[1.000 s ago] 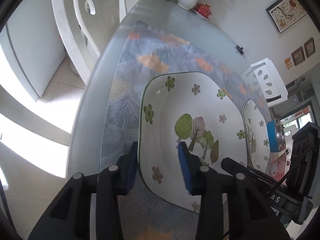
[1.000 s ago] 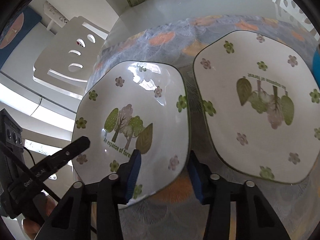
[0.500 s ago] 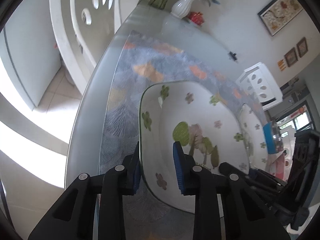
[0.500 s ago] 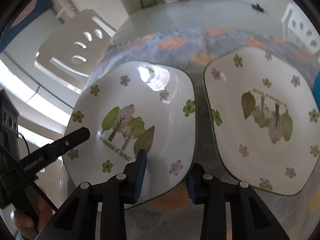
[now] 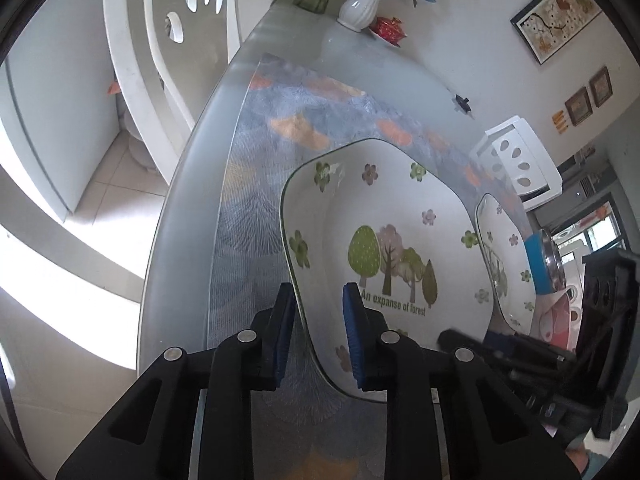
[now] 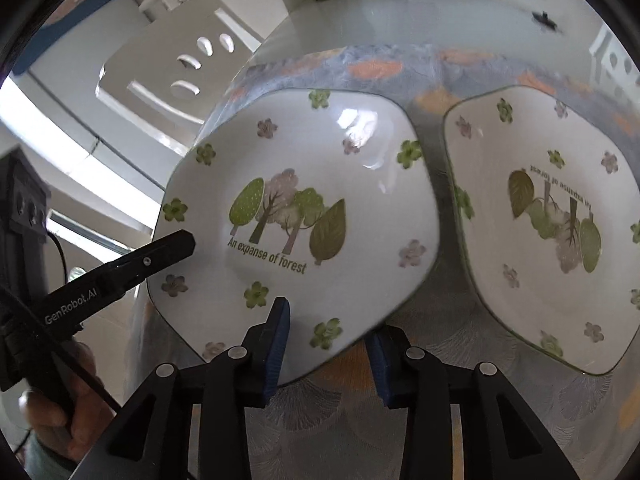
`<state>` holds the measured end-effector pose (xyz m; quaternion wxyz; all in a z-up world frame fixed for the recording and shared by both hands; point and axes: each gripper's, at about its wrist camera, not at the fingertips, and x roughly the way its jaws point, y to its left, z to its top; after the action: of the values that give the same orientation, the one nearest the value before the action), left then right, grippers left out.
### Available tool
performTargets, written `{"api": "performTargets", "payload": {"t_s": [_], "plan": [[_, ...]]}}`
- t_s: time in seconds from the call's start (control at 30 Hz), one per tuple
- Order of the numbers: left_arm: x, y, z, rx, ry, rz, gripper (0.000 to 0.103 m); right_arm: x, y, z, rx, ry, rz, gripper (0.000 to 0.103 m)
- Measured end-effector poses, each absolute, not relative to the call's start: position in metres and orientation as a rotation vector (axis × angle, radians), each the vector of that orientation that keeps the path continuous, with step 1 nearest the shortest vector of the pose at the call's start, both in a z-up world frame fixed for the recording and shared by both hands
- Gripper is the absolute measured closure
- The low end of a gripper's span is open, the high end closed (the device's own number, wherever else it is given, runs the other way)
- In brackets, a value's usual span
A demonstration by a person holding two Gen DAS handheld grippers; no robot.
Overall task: Organize plates and bowls
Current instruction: 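Lift the hexagonal plate with both grippers and carry it over the Sunflower plate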
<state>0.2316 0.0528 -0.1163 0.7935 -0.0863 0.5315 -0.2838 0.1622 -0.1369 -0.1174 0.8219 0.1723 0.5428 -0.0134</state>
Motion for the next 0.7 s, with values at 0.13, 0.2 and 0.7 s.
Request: {"api": "performTargets", "payload": {"t_s": [0.13, 0.2, 0.7], "plan": [[0.234, 0.046, -0.118, -0.156, 1.156, -0.618, 0.082, 0.169, -0.156, -0.116, 0.399, 1.131, -0.084, 0.067], [0.234, 0.044, -0.119, -0.148, 1.157, -0.611, 0.082, 0.173, -0.155, -0.116, 0.398, 1.134, -0.065, 0.067], [0.248, 0.063, -0.122, -0.209, 1.175, -0.553, 0.081, 0.155, -0.139, -0.114, 0.435, 1.162, -0.12, 0.064]]}}
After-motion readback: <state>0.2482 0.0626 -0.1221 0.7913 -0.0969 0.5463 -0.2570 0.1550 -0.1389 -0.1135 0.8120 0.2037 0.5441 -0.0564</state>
